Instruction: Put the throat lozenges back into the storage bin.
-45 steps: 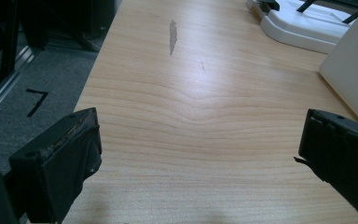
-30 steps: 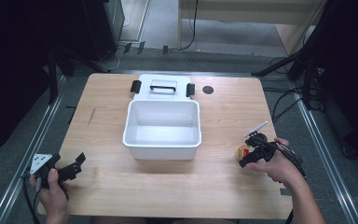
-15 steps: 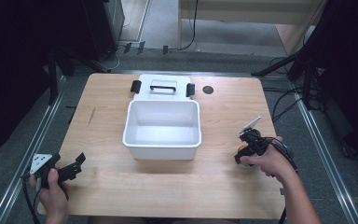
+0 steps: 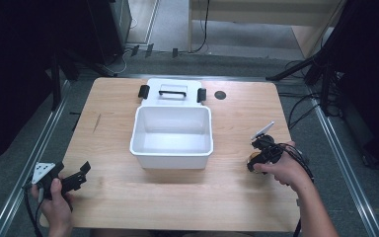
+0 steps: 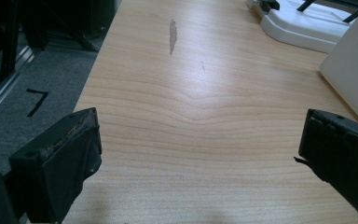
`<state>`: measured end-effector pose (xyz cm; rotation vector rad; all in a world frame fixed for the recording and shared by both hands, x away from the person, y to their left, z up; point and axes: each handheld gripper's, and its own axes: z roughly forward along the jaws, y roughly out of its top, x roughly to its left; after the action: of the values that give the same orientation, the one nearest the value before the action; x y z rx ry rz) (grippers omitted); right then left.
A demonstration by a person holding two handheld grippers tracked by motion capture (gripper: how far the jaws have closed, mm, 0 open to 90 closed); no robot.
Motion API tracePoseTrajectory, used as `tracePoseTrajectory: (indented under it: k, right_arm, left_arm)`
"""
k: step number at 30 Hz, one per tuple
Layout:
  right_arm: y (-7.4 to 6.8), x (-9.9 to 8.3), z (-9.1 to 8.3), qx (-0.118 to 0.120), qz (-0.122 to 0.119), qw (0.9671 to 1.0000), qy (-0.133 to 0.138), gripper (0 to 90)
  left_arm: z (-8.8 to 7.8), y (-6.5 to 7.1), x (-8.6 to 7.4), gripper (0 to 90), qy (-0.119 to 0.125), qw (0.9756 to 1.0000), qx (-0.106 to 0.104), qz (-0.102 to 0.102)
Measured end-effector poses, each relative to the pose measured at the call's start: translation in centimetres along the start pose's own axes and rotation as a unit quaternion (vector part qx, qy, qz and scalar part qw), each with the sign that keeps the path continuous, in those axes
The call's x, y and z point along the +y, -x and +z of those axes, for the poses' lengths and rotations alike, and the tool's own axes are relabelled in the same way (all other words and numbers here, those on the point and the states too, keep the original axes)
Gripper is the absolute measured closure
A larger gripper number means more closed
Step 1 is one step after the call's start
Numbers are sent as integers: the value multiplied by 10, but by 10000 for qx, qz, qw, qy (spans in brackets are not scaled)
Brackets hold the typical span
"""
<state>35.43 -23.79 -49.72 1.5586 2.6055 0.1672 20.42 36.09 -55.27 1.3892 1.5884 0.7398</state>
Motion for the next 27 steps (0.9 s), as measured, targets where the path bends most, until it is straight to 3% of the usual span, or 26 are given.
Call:
tracePoseTrajectory:
  k: [27]
  right_arm:
    - [-12,23,-38,17,-457,9986,282,209]
  left_arm:
    - [0,0,0,0,1,10000,-6,4]
